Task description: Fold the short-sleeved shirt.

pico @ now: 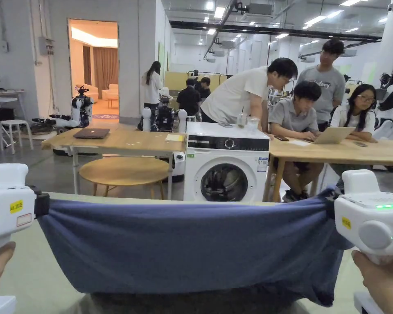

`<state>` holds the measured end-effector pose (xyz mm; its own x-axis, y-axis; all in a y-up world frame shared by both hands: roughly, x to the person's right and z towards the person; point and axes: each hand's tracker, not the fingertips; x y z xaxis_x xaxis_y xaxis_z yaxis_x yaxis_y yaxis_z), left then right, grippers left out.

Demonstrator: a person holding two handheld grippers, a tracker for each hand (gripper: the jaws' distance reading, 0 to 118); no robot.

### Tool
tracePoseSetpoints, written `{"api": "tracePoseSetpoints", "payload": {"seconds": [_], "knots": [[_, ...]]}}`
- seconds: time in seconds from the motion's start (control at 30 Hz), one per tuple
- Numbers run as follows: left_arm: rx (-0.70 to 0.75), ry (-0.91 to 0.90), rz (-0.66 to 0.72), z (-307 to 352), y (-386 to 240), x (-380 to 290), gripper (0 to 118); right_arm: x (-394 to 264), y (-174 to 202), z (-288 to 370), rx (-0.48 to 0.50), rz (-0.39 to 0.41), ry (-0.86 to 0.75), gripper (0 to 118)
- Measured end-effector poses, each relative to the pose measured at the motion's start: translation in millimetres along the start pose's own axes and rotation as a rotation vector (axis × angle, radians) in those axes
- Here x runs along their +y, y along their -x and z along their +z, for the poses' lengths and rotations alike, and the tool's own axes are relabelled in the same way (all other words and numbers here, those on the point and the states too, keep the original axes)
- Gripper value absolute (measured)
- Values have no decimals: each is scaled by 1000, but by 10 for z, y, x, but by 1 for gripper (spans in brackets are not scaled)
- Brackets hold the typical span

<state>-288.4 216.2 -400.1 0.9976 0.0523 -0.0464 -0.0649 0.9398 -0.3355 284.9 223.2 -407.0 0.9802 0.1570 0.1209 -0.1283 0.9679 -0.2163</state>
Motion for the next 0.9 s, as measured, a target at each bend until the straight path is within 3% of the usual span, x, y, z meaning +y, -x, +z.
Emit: {"api": "tracePoseSetpoints", "payload": {"seconds": [0.2,0.5,0.67,0.9], "knots": [[-18,6,2,428,-34,-374,0,-503,-70,394,5,27,47,0],[-31,247,-24,607,-49,-1354,0,-1419,-60,654,63,9,242,0],[-36,406,34,575,59,-2006,0,-1959,17,787,77,-2,371,0],[-47,591,37,414,156,-2659,0,-2551,138,863,66,112,580,0]]}}
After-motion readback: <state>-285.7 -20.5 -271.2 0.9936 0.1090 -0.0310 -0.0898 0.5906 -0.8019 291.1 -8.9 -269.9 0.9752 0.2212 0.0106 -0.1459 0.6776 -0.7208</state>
